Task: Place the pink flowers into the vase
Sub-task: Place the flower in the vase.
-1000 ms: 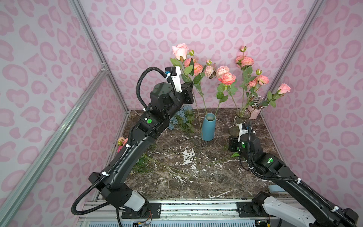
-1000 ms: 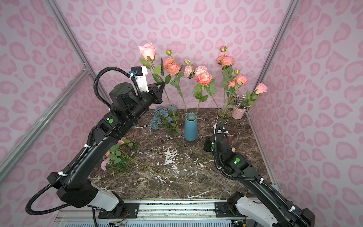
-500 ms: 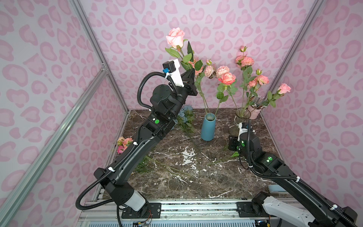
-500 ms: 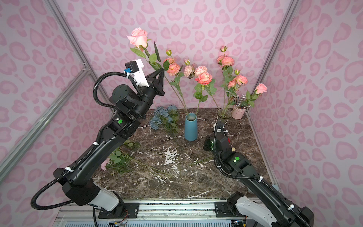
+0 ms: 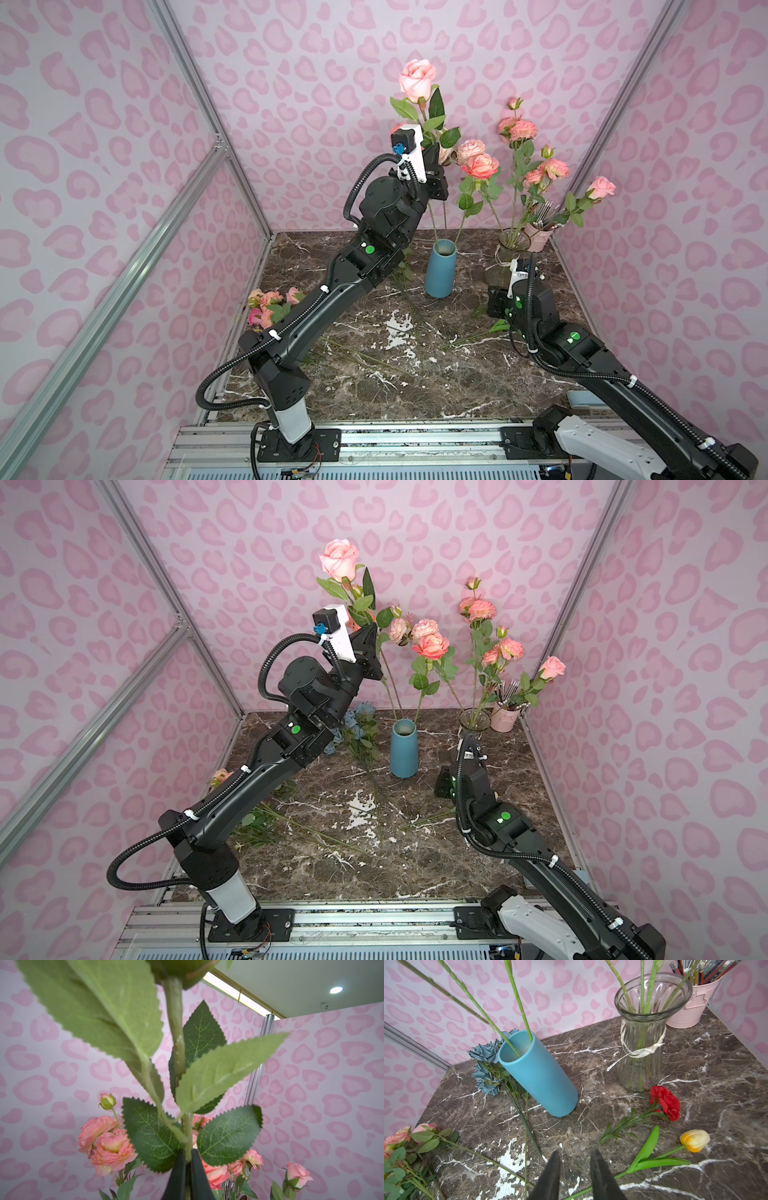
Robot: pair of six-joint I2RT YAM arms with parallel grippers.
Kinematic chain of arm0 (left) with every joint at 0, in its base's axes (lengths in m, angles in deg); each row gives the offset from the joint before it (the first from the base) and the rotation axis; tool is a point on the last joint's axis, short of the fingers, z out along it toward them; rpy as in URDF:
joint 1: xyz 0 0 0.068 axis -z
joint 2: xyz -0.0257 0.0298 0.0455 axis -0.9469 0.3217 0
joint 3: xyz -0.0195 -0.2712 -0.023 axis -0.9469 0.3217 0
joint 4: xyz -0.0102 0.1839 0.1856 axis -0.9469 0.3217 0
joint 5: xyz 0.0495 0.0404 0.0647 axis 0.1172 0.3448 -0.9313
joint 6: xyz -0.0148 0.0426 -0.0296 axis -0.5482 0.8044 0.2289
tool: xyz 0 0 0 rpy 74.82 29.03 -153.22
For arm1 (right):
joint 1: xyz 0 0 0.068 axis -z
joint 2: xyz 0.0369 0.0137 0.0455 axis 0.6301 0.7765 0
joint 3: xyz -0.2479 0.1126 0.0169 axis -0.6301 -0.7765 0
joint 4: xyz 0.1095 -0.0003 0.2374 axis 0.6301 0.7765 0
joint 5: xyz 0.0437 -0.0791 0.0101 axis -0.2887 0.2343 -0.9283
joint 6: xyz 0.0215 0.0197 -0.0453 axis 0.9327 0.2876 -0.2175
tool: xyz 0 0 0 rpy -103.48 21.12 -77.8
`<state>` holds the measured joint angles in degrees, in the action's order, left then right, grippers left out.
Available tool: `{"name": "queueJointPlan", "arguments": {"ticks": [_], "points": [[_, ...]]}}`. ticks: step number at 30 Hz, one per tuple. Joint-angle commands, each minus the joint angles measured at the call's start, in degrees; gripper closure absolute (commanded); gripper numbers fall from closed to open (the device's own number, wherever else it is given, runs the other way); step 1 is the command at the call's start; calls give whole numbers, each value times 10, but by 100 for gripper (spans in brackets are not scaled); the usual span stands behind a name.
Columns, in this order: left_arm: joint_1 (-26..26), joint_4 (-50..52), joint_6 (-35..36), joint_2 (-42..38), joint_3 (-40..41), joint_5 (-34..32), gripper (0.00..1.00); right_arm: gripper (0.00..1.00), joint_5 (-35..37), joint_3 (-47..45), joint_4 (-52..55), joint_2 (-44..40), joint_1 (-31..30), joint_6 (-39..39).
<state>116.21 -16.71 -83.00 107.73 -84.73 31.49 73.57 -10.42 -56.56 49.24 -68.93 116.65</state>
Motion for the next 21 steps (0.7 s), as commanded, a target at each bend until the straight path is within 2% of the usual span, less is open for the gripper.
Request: {"name": "queueJointPlan", "arguments": {"ticks": [1,11,21], "points": [[5,0,23,20,-16,-8,96,71,-7,-6,-10,-8,8,-9],[14,39,30,92,-68,-17,96,71,-26,-28,-11,-31,38,-13],[19,59,43,138,-59,-42,96,71,-44,-39,-17,-41,57,-16]]}}
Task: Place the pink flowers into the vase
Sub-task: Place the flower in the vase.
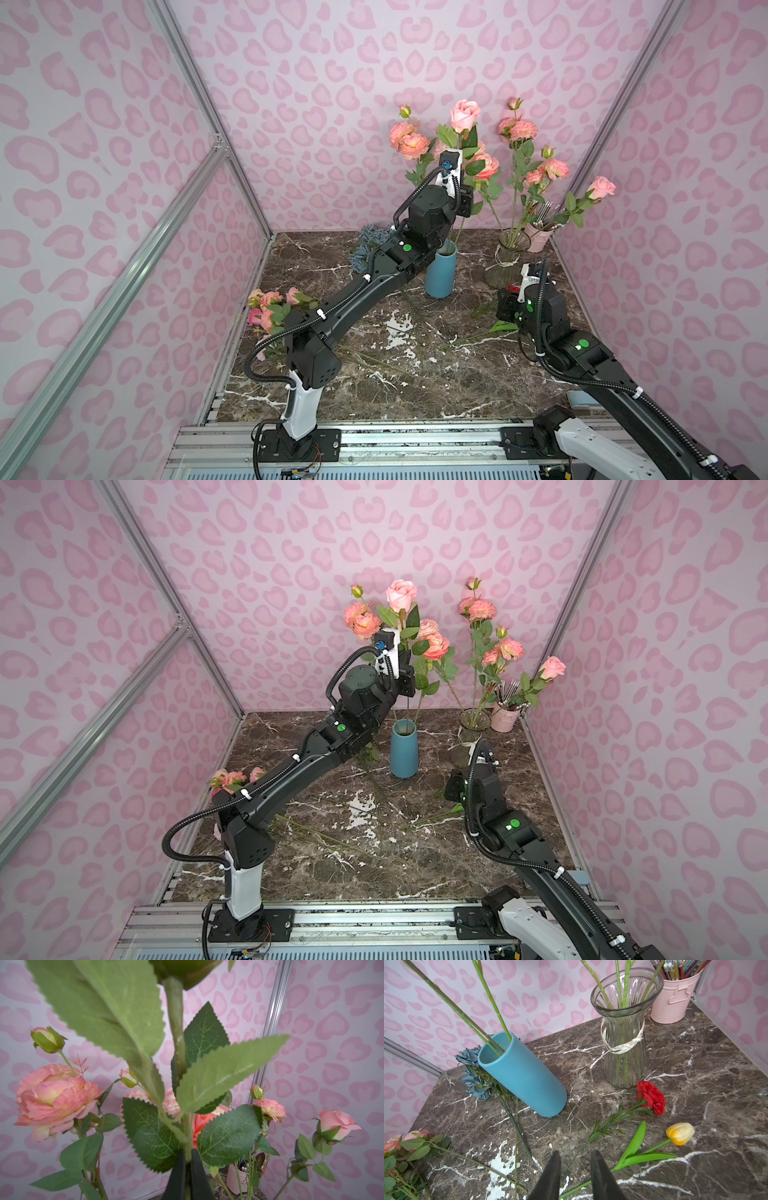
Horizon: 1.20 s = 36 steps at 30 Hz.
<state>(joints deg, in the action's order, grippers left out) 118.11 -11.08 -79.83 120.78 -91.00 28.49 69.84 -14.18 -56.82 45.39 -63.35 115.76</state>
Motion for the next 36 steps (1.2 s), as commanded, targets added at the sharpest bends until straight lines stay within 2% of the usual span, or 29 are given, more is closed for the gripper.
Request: {"name": "queueJointPlan", "arguments": {"ticks": [1,9,21,29,34,36], "points": [[0,4,11,12,6,-13,96,71,-8,-3,-14,-2,2,-7],[-2,-1,2,34,36,-40,96,71,-11,-3,-11,-7,7,-8],[-17,-12,-58,38,91,-27,96,71,-11,1,2,-21,12,-6],[-19,-5,-73,32,111,-21,84,71,-16,4,6,-29,12,-2],[-19,-9,-80,20,133,-18,72,70,-22,2,4,-32,11,-2],[-18,-10,-80,14,142,-16,62,69,-22,-2,-1,-38,11,-2]]}}
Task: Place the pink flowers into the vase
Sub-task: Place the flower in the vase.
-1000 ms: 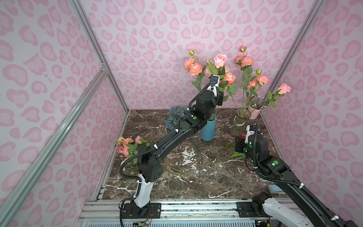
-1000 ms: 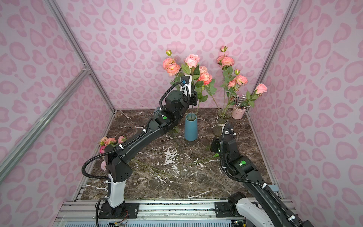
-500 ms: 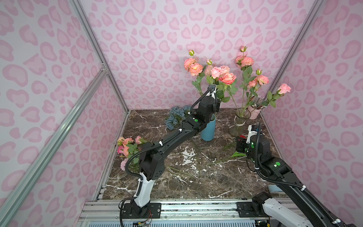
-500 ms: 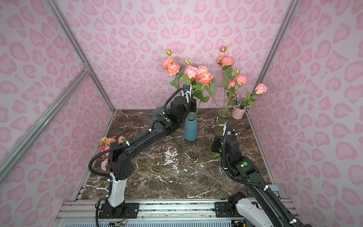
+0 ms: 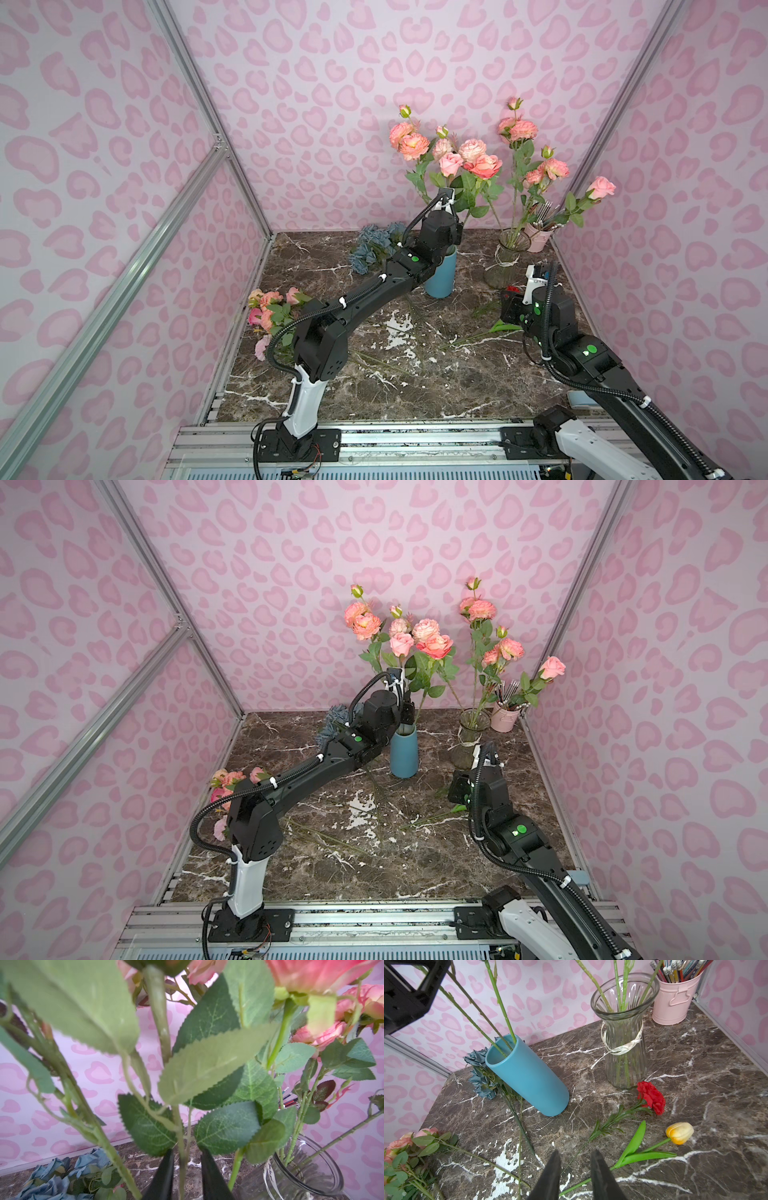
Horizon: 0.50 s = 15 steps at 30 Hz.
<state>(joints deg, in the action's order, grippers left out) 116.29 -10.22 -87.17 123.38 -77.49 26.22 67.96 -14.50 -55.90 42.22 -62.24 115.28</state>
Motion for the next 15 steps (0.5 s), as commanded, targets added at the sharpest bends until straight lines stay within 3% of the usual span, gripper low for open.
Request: {"name": "queueJointPlan", "arguments": {"ticks": [1,10,15], "points": [[0,-20,-8,-16,12,5,58,70,-3,0,-11,-9,0,3],[10,-24,-12,-77,55,-12,28,69,-8,-5,-20,-1,-6,4],[11,5,-40,-126,73,-19,22,69,-2,-1,-22,12,-17,6]]}}
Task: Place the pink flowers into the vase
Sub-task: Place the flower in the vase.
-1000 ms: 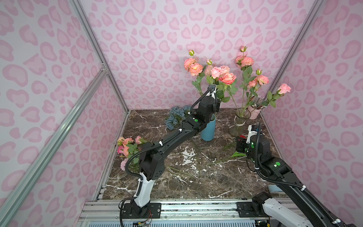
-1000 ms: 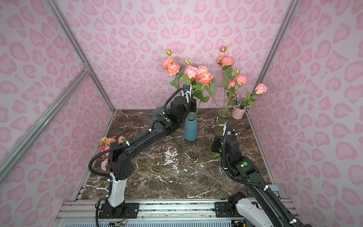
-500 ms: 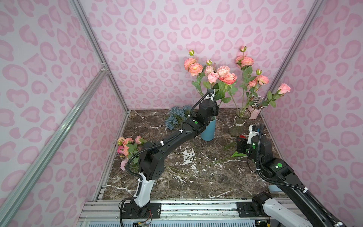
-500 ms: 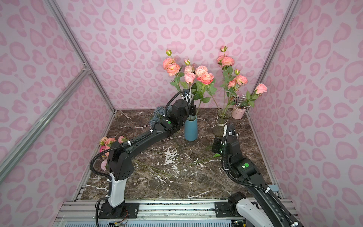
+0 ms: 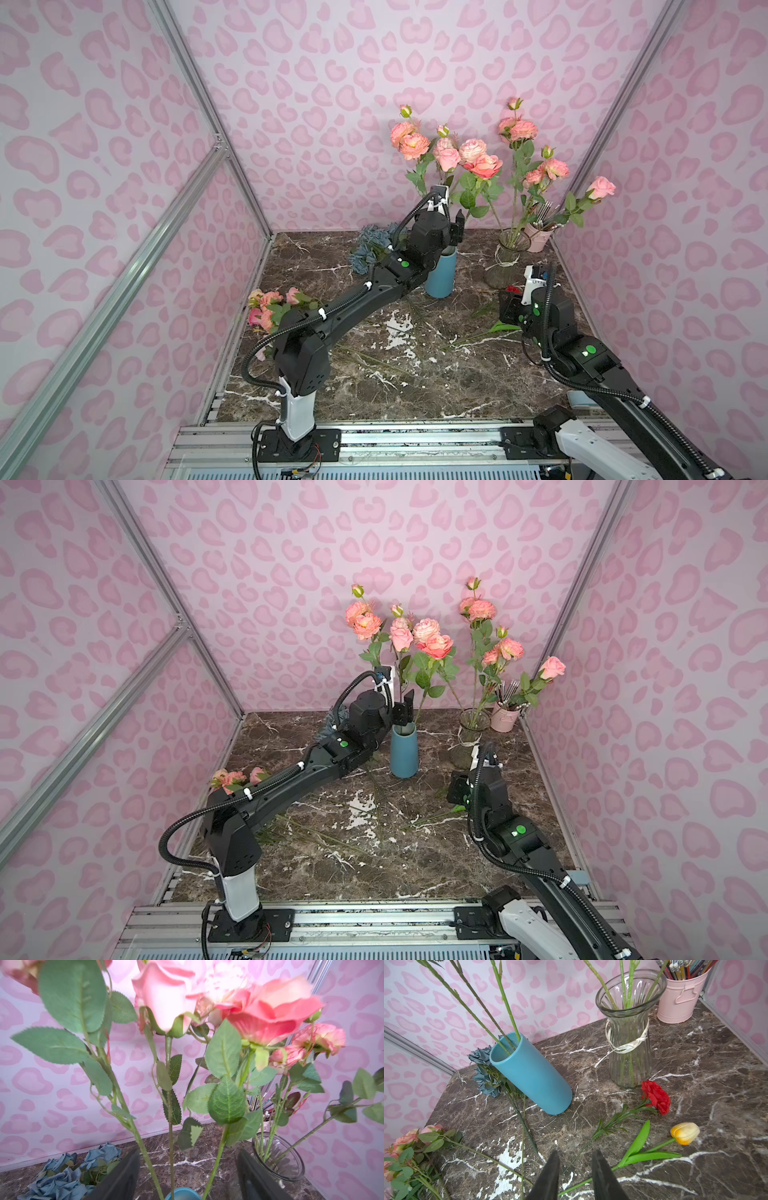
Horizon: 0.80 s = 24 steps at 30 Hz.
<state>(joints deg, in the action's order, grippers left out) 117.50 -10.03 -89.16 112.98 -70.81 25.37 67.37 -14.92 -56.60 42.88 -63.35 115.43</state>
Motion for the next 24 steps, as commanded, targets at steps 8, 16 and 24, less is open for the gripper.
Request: {"name": "queueJointPlan", "arguments": {"ticks": [8,16,24], "points": [[-23,142,-107,-98,-5,-17,19,68,53,18,-24,50,-67,12],[-97,228,-171,-217,77,66,19,68,70,56,-48,124,-116,5],[-263,258,-212,-368,239,170,19,69,84,112,-73,235,-186,-9]]}}
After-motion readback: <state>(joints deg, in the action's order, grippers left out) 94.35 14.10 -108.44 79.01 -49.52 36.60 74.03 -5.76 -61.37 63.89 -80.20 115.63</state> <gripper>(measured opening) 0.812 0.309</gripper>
